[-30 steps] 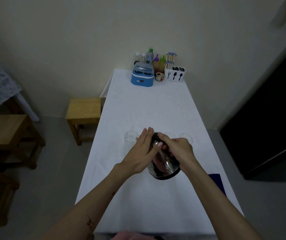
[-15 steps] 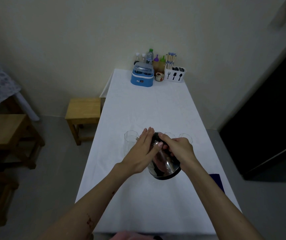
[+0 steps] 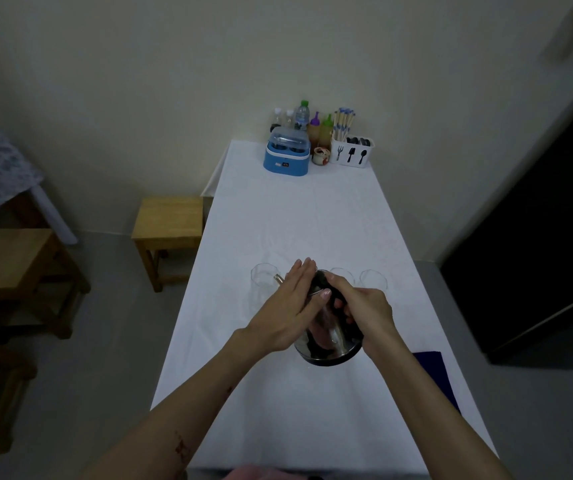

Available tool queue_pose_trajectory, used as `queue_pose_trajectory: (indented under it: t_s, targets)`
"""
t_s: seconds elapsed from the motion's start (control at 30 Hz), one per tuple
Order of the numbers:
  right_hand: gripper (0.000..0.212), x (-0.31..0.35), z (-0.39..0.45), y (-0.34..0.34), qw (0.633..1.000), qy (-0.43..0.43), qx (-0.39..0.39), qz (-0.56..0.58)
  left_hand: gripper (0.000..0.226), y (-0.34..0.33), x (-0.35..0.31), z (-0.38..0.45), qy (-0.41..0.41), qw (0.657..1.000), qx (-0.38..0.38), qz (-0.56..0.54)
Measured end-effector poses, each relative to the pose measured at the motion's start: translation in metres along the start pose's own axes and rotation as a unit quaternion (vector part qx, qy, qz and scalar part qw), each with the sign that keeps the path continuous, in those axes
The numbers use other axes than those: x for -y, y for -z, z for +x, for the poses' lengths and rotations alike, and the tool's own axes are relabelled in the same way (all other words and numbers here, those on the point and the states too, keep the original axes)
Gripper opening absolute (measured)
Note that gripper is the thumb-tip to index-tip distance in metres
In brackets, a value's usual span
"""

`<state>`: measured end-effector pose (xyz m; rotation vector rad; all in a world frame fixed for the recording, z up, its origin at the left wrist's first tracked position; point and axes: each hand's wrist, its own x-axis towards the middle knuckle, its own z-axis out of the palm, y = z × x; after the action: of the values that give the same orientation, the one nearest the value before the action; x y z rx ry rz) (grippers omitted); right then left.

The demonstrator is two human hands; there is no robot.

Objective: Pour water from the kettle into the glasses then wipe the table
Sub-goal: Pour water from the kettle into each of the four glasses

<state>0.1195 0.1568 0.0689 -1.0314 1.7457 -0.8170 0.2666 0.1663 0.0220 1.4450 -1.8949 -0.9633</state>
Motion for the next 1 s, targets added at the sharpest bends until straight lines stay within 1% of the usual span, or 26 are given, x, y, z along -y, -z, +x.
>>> queue_pose_trajectory:
  t_s: [0.13, 0.23, 0.4, 0.5, 0.6, 0.67, 0.87, 1.0]
  targets:
    - [0.051, -0.012, -0.002, 0.000, 0.998, -0.037, 0.011, 0.057, 0.069, 0.000, 0.001, -0.002, -0.021, 1.000, 0.003, 0.013]
    - [0.044, -0.021, -0.001, -0.002, 0.993, -0.051, 0.019, 0.107, 0.064, 0.001, 0.001, -0.002, -0.043, 0.998, 0.001, 0.035]
    - [0.033, -0.030, -0.002, -0.001, 0.981, -0.046, 0.036, 0.187, 0.059, 0.001, -0.009, -0.002, -0.091, 0.994, -0.012, 0.052]
    - [0.027, -0.029, -0.004, 0.006, 0.974, -0.030, 0.037, 0.223, 0.062, 0.000, -0.018, -0.001, -0.119, 0.989, -0.026, 0.079]
    - [0.027, -0.026, -0.004, 0.018, 0.976, -0.014, 0.026, 0.216, 0.063, -0.005, -0.028, 0.003, -0.141, 0.982, -0.047, 0.114]
    - [0.029, -0.024, -0.001, 0.026, 0.980, -0.007, 0.014, 0.198, 0.063, -0.009, -0.034, 0.007, -0.144, 0.981, -0.051, 0.119]
    - [0.038, -0.019, 0.009, 0.045, 0.995, 0.004, -0.015, 0.099, 0.066, -0.023, -0.038, 0.015, -0.105, 0.992, -0.006, 0.069]
    - [0.044, -0.018, 0.014, 0.049, 0.999, 0.011, -0.019, 0.047, 0.066, -0.030, -0.034, 0.017, -0.074, 0.997, 0.019, 0.026]
